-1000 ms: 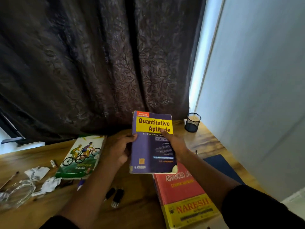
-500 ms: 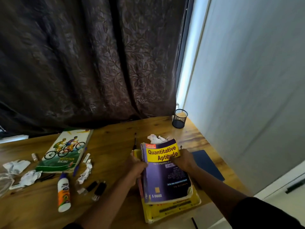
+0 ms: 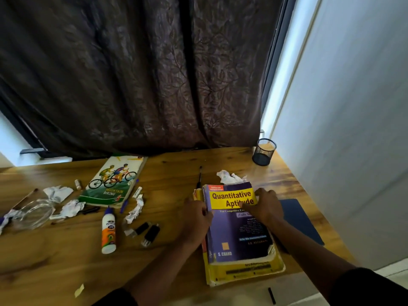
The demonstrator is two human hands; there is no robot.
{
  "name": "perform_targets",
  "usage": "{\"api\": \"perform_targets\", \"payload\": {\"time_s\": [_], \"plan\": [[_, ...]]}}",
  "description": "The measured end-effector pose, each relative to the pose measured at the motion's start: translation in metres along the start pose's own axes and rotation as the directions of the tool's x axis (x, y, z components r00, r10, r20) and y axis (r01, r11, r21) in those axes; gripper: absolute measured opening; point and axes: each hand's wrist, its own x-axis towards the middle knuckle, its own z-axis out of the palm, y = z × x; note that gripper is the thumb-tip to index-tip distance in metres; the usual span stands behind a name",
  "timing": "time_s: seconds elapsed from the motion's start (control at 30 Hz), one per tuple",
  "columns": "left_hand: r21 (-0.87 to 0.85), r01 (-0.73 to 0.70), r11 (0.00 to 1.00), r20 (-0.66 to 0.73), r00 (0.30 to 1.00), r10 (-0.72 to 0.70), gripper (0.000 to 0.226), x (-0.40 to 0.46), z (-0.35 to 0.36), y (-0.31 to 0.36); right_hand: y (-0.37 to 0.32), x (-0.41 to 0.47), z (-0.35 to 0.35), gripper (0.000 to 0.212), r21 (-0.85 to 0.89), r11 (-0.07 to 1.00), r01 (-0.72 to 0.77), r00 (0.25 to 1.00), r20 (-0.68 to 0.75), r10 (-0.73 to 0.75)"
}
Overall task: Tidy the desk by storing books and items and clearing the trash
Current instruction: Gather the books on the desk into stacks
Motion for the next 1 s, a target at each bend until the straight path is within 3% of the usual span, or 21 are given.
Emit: {"api": "perform_targets", "payload": {"time_s": [0.1, 0.23, 0.33, 0.43, 0.47, 0.57, 0.7, 0.77, 0.87, 1.0], "plan": [[0.013, -0.043, 0.999, -0.05, 0.998, 0.043, 0.02, -0.002, -0.008, -0.013, -0.025, -0.009, 0.005, 0.073, -0.089, 0.991, 0.099, 0.981, -0.16, -0.113], [0.155, -0.063, 0.986, -0.146, 0.986, 0.086, 0.019, -0.004, -0.032, -0.039, -0.083, -0.031, 0.034, 0.053, -0.038, 0.894, 0.446, 0.878, -0.173, -0.446], [0.233, -0.014, 0.972, -0.195, 0.979, 0.061, 0.025, -0.007, -0.059, -0.072, -0.13, -0.047, 0.064, 0.038, 0.029, 0.807, 0.59, 0.807, -0.021, -0.59], [0.354, 0.067, 0.933, -0.193, 0.981, 0.003, 0.037, -0.013, -0.088, -0.108, -0.171, -0.061, 0.103, 0.047, -0.06, 0.68, 0.73, 0.673, 0.237, -0.701], [0.345, 0.108, 0.932, -0.214, 0.976, -0.034, 0.041, -0.015, -0.097, -0.12, -0.18, -0.064, 0.116, 0.05, -0.083, 0.65, 0.756, 0.64, 0.304, -0.706], [0.361, 0.179, 0.915, -0.251, 0.964, -0.089, 0.05, -0.022, -0.119, -0.154, -0.191, -0.068, 0.155, 0.061, 0.006, 0.716, 0.698, 0.654, 0.403, -0.64], [0.377, 0.276, 0.884, -0.239, 0.951, -0.196, 0.042, -0.028, -0.136, -0.193, -0.206, -0.08, 0.179, 0.071, 0.035, 0.768, 0.64, 0.665, 0.476, -0.575], [0.354, 0.253, 0.9, -0.219, 0.958, -0.183, 0.045, -0.029, -0.14, -0.207, -0.215, -0.08, 0.185, 0.078, 0.029, 0.781, 0.624, 0.692, 0.445, -0.569], [0.335, 0.169, 0.927, -0.14, 0.982, -0.128, 0.052, -0.028, -0.145, -0.217, -0.232, -0.077, 0.195, 0.083, 0.033, 0.757, 0.653, 0.673, 0.434, -0.599], [0.348, 0.132, 0.928, -0.177, 0.982, -0.073, 0.046, -0.021, -0.157, -0.227, -0.256, -0.073, 0.206, 0.079, 0.004, 0.738, 0.675, 0.657, 0.452, -0.604]]}}
